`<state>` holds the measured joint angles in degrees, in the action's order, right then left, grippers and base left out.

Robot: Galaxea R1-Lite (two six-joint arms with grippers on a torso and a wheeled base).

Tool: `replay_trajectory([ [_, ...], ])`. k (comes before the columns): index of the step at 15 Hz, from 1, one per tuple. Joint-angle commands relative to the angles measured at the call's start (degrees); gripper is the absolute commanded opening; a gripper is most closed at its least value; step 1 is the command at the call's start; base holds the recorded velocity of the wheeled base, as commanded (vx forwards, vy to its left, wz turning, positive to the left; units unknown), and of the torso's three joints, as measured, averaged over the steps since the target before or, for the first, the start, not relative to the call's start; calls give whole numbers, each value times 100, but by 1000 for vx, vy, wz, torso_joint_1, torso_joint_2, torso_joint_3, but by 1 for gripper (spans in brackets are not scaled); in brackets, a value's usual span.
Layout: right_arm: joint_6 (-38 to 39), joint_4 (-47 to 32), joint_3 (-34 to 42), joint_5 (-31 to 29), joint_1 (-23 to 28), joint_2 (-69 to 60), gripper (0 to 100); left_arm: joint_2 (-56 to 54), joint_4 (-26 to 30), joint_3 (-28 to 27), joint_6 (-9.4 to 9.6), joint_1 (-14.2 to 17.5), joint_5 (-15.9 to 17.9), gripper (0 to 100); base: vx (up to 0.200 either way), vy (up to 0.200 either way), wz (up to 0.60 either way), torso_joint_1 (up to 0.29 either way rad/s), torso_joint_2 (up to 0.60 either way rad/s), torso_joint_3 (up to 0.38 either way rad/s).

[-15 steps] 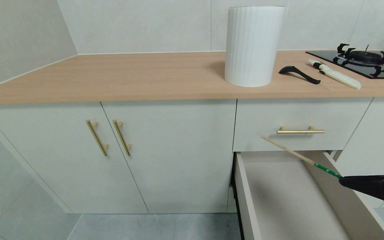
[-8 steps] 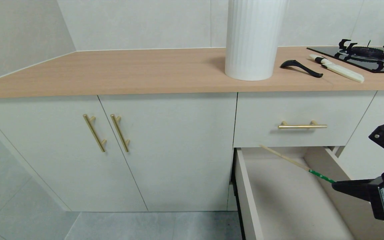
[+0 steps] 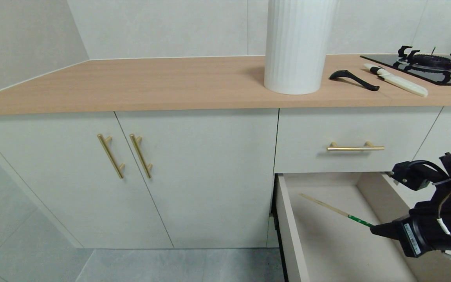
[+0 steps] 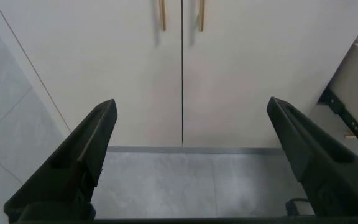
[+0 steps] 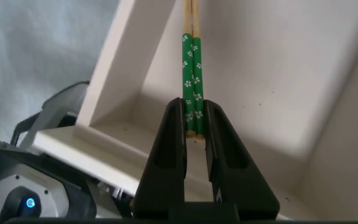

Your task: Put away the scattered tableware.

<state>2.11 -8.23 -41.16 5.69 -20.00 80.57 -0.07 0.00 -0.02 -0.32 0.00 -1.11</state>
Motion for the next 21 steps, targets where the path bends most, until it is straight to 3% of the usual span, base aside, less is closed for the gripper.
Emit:
replay_trajectory([
  [1,53,269,-24,11,-3,653,0,7,0,2,-3,0,-3,100,0,0,0,0,0,0],
  [5,756,1289,11,-147,76,1769,0,7,0,2,-3,0,-3,100,0,0,0,0,0,0],
  [10,809,2282,327,-235,76,2613,0,7,0,2,-3,0,-3,100,0,0,0,0,0,0],
  [15,809,3635,741,-780,-232,3747,0,7,0,2,-3,0,-3,100,0,0,0,0,0,0],
  [21,809,4259,758,-1044,-408,4714,0,7,0,2,-3,0,-3,100,0,0,0,0,0,0],
])
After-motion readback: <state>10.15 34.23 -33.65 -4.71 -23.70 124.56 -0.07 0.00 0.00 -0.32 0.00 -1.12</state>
